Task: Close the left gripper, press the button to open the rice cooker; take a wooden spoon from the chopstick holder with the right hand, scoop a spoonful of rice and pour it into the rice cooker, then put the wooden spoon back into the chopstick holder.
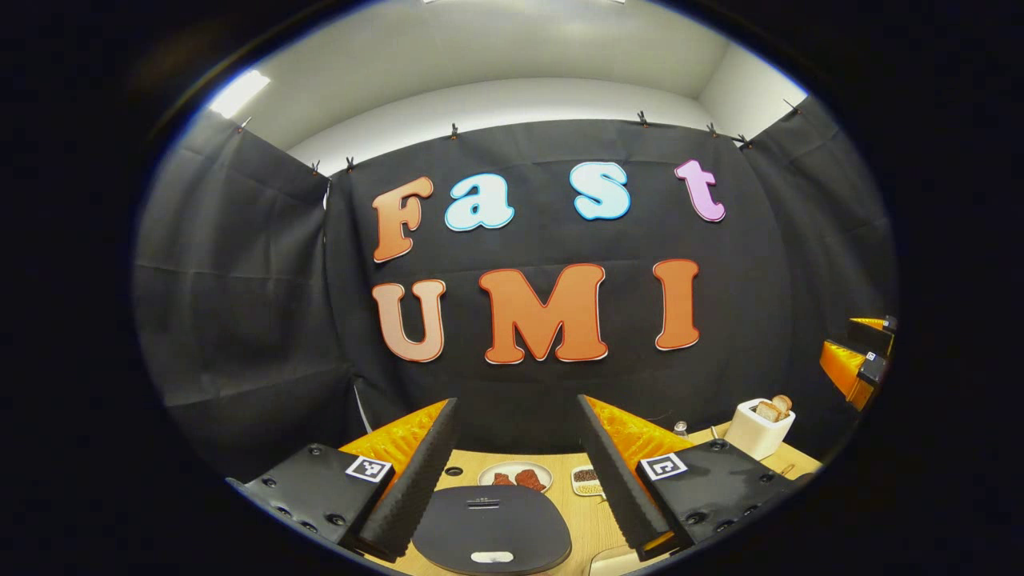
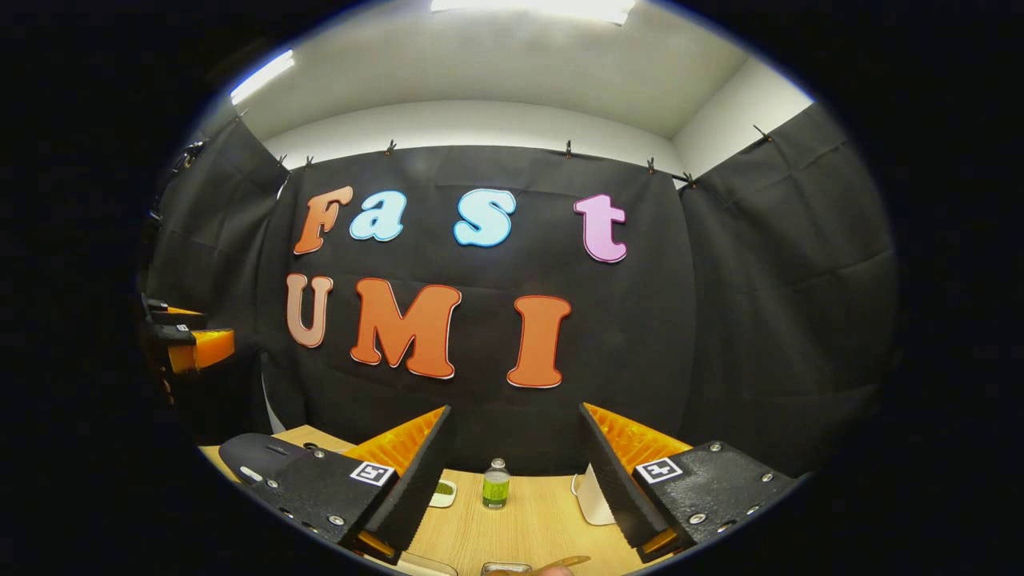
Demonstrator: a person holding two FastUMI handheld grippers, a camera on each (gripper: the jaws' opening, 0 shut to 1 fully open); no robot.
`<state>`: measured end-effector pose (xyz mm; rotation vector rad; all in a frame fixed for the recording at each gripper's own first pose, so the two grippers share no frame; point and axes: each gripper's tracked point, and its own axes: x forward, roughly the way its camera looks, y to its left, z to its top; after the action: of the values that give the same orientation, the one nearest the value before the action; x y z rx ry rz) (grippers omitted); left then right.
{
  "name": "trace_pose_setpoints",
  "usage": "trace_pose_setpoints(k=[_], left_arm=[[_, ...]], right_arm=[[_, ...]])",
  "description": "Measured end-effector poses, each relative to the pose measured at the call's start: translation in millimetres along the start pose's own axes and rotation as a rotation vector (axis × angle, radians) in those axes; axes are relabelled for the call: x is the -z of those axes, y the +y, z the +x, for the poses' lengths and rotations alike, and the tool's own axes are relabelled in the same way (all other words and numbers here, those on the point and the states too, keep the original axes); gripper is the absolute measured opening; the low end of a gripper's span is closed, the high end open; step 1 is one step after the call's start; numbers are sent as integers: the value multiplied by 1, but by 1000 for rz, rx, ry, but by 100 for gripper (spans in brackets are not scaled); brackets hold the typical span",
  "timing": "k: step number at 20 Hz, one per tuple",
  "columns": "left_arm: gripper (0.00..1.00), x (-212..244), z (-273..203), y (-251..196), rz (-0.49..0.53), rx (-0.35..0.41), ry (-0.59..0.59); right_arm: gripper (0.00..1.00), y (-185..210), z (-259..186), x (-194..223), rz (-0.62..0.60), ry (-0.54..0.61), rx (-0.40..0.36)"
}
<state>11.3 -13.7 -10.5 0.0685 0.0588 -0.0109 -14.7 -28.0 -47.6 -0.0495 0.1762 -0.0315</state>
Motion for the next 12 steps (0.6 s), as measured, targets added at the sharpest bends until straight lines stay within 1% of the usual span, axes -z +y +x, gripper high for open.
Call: trace_pose_setpoints(k=[2, 5, 7, 8, 9, 10, 12], left_arm=[[82, 9, 3, -1, -9, 9, 37], [54, 37, 12, -10, -23, 62, 152], [36, 56, 16, -8, -41, 58, 226], [30, 69, 19, -8, -51, 63, 280], [13, 86, 21, -11, -62, 74, 353], [11, 105, 18, -10, -67, 79, 436], [10, 140, 10, -6, -100, 84, 589]], right_arm=[[94, -2, 1, 6, 3, 12, 3], [94, -7, 5, 16, 9, 42, 25], [94, -13, 6, 24, 16, 61, 40], [94, -16, 6, 26, 20, 68, 48], [94, -19, 5, 29, 25, 75, 56], [94, -22, 5, 33, 29, 81, 65], [94, -30, 4, 39, 36, 94, 86]])
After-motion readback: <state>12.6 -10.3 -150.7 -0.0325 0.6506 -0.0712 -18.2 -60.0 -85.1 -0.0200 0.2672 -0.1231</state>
